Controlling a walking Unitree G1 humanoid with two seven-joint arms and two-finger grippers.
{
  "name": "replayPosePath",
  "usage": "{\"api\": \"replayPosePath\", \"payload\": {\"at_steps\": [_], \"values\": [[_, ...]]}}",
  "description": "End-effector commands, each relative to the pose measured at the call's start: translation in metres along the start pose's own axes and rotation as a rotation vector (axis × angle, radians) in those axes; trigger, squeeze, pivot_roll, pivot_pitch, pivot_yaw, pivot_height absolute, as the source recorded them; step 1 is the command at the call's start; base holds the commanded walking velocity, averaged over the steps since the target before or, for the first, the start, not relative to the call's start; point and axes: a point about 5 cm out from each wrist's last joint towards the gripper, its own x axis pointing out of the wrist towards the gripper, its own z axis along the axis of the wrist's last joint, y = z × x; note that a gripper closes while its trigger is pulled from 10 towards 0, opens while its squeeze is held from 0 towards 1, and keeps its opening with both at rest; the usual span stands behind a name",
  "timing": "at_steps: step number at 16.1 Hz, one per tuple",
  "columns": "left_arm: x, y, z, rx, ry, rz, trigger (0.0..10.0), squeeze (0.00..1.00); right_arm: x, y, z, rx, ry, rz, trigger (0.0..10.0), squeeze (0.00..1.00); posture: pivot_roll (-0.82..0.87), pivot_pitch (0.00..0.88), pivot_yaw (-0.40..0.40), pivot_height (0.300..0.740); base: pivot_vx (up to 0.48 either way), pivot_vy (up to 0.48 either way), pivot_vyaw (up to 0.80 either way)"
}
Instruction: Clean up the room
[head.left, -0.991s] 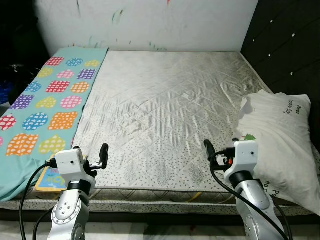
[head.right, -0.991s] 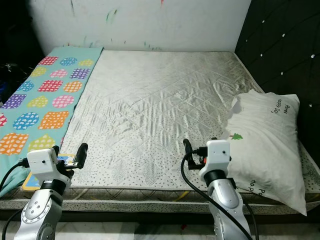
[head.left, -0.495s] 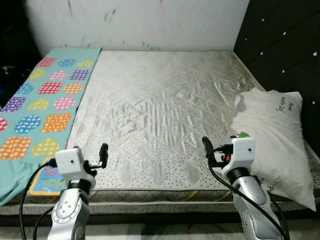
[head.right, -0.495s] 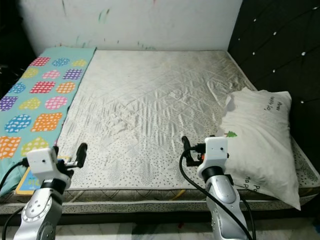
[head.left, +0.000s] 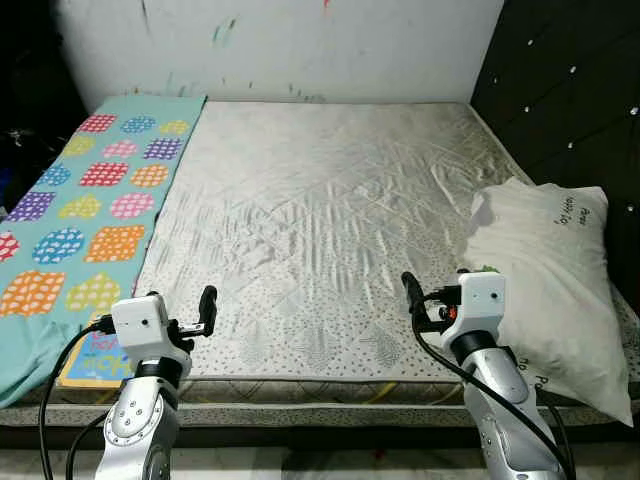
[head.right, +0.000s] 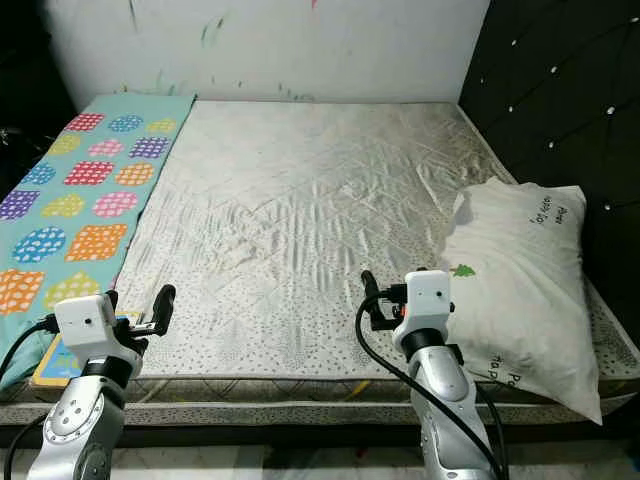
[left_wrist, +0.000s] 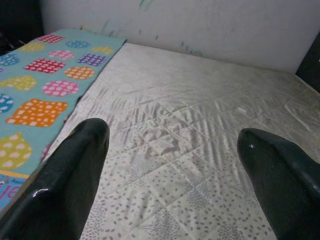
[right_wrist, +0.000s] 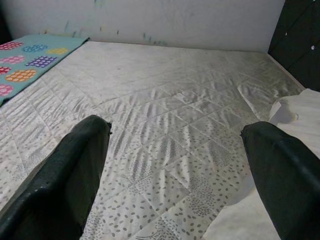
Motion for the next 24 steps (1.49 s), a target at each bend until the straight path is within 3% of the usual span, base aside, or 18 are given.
{"api": "replayPosePath", "payload": {"at_steps": [1, 24], "values": [[0.0032, -0.0010, 0.0039, 0.010, -0.004, -0.019, 10.0, 0.00, 0.0028, 0.0029, 0.0041, -0.003, -0.022, 0.001, 10.0, 0.00, -0.07, 0.026, 0.000, 0.740, 0.000, 0.000, 0.00], [0.0050, -0.0091, 0.0029, 0.005, 0.000, -0.023, 10.0, 0.00, 0.0056, 0.0049, 0.0005, -0.027, -0.010, 0.039, 10.0, 0.00, -0.04, 0.031, -0.027, 0.740, 0.000, 0.000, 0.00]]}}
